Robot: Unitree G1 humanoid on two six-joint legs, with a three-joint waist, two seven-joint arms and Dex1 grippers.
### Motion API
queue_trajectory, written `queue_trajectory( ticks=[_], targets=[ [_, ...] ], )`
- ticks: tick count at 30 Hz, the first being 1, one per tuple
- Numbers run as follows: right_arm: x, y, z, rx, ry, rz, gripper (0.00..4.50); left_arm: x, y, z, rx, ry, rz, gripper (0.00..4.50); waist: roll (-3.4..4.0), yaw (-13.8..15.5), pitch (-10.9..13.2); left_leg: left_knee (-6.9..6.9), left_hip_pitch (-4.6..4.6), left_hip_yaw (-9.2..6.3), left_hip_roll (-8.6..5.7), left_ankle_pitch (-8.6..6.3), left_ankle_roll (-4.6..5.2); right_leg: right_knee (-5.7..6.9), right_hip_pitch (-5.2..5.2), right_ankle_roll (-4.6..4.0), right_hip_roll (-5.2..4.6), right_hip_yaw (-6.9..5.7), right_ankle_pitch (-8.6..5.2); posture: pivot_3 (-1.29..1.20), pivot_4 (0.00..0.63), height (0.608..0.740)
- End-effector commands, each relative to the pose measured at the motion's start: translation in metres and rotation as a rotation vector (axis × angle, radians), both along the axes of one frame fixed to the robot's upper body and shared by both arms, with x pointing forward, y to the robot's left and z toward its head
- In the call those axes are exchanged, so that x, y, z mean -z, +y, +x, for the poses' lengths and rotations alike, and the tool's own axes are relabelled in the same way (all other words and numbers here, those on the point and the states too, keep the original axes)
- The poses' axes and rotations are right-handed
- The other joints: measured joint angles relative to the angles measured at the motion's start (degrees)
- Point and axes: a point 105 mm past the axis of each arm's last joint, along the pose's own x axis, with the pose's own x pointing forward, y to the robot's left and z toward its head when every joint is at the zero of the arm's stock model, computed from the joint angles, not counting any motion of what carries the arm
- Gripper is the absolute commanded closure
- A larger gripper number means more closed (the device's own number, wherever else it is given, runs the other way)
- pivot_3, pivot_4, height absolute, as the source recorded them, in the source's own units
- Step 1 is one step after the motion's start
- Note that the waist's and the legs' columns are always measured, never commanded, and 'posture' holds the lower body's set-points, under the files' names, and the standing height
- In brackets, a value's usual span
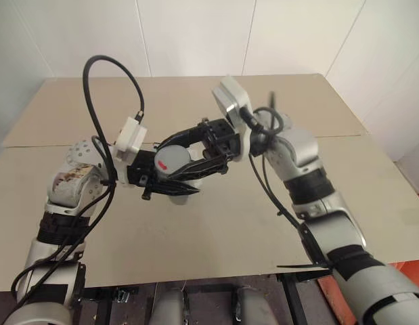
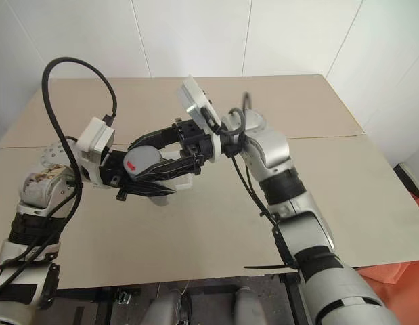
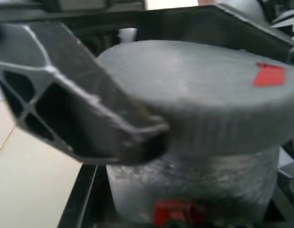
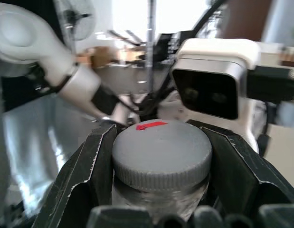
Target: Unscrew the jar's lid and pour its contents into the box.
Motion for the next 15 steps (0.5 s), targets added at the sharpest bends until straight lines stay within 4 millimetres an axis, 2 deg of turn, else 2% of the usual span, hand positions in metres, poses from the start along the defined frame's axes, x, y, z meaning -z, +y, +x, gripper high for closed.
queue_trajectory(
  ticks=[1, 5, 6, 12, 15],
  targets=[
    [-0.007, 0.001, 0.005, -0.022, -0.062, 0.022, 1.40, -0.014, -0.003, -0.010, 0.079, -0.047, -0.030, 2.56, 0.00, 0.0, 0.0, 0.00, 0.00, 0.00, 0.00, 0.00, -0.01, 0.00, -0.01, 0.00, 0.00, 0.01, 0.00, 0.00, 0.150, 0.740],
    [-0.007, -0.006, 0.017, 0.068, -0.050, 0.051, 0.20, -0.012, 0.000, -0.003, 0.031, -0.040, -0.040, 2.56, 0.01, 0.5, 0.0, 0.03, -0.06, 0.00, -0.02, 0.01, -0.02, -0.01, -0.01, 0.00, -0.01, -0.01, 0.00, 0.00, 0.150, 0.740],
    [-0.007, -0.010, 0.021, 0.107, -0.051, 0.065, 0.03, -0.010, 0.001, -0.001, 0.016, -0.039, -0.039, 2.56, 0.01, 0.6, 0.0, 0.04, -0.08, -0.01, -0.02, 0.01, -0.02, -0.01, -0.02, 0.00, -0.02, -0.01, 0.00, 0.00, 0.150, 0.740],
    [-0.013, -0.044, 0.028, 0.385, -0.067, 0.137, 0.03, -0.008, 0.010, 0.017, -0.095, -0.029, -0.066, 2.56, 0.01, 0.8, 0.0, 0.06, -0.11, -0.02, -0.04, 0.01, -0.02, 0.01, -0.03, 0.00, -0.06, -0.03, 0.00, 0.00, 0.150, 0.740],
    [-0.011, -0.050, 0.024, 0.520, -0.072, 0.139, 0.03, -0.006, 0.013, 0.026, -0.152, -0.032, -0.072, 2.56, 0.01, 0.6, 0.0, 0.05, -0.13, -0.01, -0.05, 0.02, -0.03, 0.02, -0.07, 0.00, -0.08, -0.02, 0.00, 0.00, 0.150, 0.740]
  ],
)
